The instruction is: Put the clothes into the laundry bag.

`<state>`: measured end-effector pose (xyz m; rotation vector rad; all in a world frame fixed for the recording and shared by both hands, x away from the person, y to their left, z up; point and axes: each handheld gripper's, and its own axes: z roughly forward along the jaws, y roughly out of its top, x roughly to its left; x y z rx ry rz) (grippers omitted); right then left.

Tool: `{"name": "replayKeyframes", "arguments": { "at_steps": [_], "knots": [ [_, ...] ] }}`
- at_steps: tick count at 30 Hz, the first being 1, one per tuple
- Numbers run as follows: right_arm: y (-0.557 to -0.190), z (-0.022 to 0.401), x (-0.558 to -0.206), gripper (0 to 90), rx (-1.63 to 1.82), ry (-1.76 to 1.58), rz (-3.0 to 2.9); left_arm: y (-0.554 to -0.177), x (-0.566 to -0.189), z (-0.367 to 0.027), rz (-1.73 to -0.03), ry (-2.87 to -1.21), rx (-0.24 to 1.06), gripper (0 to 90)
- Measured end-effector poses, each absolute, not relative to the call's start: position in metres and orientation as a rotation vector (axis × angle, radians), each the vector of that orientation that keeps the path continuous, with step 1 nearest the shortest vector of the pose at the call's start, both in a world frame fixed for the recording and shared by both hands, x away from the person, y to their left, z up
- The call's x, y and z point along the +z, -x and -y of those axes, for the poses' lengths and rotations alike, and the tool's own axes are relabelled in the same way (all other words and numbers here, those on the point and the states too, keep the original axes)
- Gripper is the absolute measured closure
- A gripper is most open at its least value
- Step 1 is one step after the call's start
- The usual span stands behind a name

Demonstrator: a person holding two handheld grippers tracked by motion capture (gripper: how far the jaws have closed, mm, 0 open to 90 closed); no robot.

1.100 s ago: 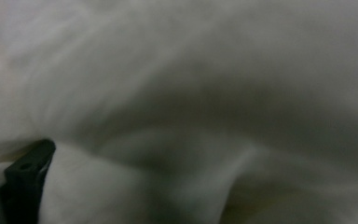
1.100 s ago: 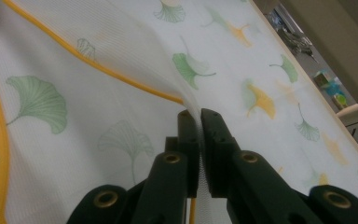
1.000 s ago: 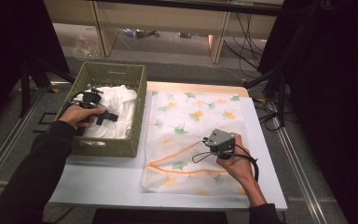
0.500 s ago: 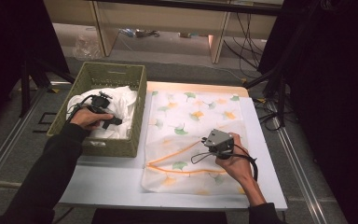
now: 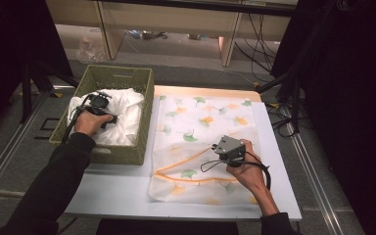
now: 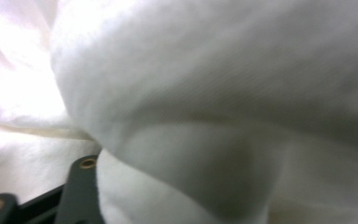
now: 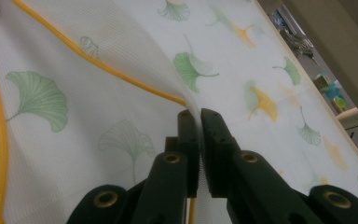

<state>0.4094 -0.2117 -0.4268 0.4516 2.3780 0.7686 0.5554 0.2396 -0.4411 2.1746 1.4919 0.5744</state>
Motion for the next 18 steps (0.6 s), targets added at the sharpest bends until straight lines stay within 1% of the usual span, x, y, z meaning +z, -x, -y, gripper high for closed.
{"name": "replayKeyframes", "arguments": {
  "at_steps": [1,2,3,4,5,6,7,8,9,10,12,13,16,17,18],
  "knots": [
    [-0.409,0.212,-0.427,87.4,0.769,-0.457,-2.387,-0.555,-0.442,-0.239,-1.499,-2.161,0.545,34.9],
    [-0.409,0.212,-0.428,87.4,0.768,-0.463,-2.387,-0.555,-0.444,-0.238,-1.503,-2.13,0.423,30.1],
    [-0.411,0.212,-0.428,87.5,0.762,-0.435,-2.384,-0.555,-0.444,-0.238,-1.503,-2.13,0.423,24.0],
    [-0.409,0.211,-0.428,87.5,0.764,-0.481,-2.388,-0.554,-0.444,-0.237,-1.488,-2.138,0.352,18.6],
    [-0.408,0.211,-0.428,87.5,0.765,-0.504,-2.39,-0.551,-0.442,-0.233,-1.457,-2.17,0.253,15.0],
    [-0.408,0.211,-0.428,87.5,0.765,-0.504,-2.39,-0.551,-0.442,-0.233,-1.457,-2.17,0.253,12.7],
    [-0.409,0.212,-0.428,87.5,0.763,-0.481,-2.393,-0.547,-0.443,-0.23,-1.432,-2.17,0.172,8.7],
    [-0.41,0.212,-0.428,87.5,0.765,-0.469,-2.388,-0.547,-0.443,-0.23,-1.432,-2.17,0.172,4.2],
    [-0.41,0.212,-0.428,87.5,0.765,-0.469,-2.388,-0.547,-0.443,-0.231,-1.374,-2.225,0.18,4.2],
    [-0.41,0.211,-0.428,87.5,0.761,-0.456,-2.395,-0.548,-0.444,-0.231,-1.324,-2.271,0.179,0.8],
    [-0.409,0.21,-0.429,87.5,0.762,-0.479,-2.397,-0.548,-0.449,-0.228,-1.307,-2.288,0.233,0.0],
    [-0.411,0.21,-0.429,87.4,0.754,-0.433,-2.4,-0.547,-0.451,-0.227,-1.329,-2.298,0.263,0.0],
    [-0.408,0.209,-0.429,87.4,0.758,-0.475,-2.396,-0.55,-0.455,-0.228,-1.363,-2.317,0.302,1.1],
    [-0.409,0.209,-0.429,87.4,0.758,-0.46,-2.397,-0.552,-0.456,-0.229,-1.388,-2.308,0.327,4.6],
    [-0.409,0.21,-0.429,87.4,0.753,-0.433,-2.394,-0.553,-0.456,-0.23,-1.424,-2.303,0.373,19.4]
  ]
}}
